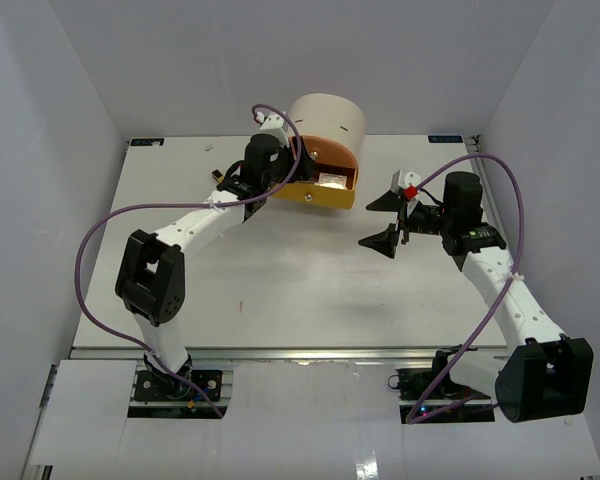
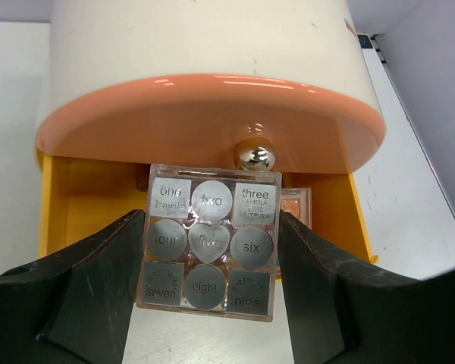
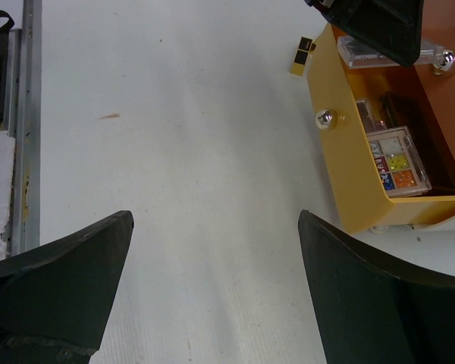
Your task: Organize the makeup
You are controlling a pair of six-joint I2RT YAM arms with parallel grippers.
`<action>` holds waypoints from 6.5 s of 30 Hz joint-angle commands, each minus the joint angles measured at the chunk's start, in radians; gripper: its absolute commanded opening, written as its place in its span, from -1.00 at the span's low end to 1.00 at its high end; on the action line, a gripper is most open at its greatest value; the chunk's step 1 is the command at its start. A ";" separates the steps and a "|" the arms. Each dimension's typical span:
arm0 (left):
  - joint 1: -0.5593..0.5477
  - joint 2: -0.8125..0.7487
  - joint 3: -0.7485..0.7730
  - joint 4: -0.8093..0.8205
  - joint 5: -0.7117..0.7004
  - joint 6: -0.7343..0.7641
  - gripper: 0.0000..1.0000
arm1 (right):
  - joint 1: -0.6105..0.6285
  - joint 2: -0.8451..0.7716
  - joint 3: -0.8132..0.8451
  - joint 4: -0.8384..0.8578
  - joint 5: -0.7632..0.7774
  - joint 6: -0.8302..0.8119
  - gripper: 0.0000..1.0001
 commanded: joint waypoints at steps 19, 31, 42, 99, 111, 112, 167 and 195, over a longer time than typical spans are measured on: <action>-0.026 -0.044 -0.090 0.238 -0.189 0.140 -0.58 | -0.006 0.030 -0.010 0.010 -0.030 -0.018 0.92; -0.026 -0.078 -0.171 0.262 -0.190 0.165 0.68 | -0.006 0.035 -0.008 0.001 -0.039 -0.027 0.92; -0.026 -0.115 -0.109 0.217 -0.148 0.189 0.96 | -0.006 0.051 -0.004 -0.016 -0.032 -0.044 0.92; 0.201 -1.183 -0.825 -0.221 0.136 0.131 0.18 | 0.465 0.828 0.684 0.060 1.210 -0.183 -0.23; 0.203 -1.168 -0.828 -0.221 0.140 0.129 0.28 | 0.461 0.914 0.786 0.061 1.244 -0.237 -0.09; 0.203 -1.167 -0.827 -0.221 0.140 0.129 0.29 | 0.459 0.913 0.787 0.062 1.243 -0.242 -0.08; -0.012 0.277 -0.164 0.473 0.112 -0.352 0.64 | -0.126 -0.029 -0.062 0.333 0.080 0.362 0.73; -0.028 0.425 -0.025 0.514 -0.066 -0.362 0.12 | -0.130 -0.002 -0.065 0.324 0.060 0.345 0.73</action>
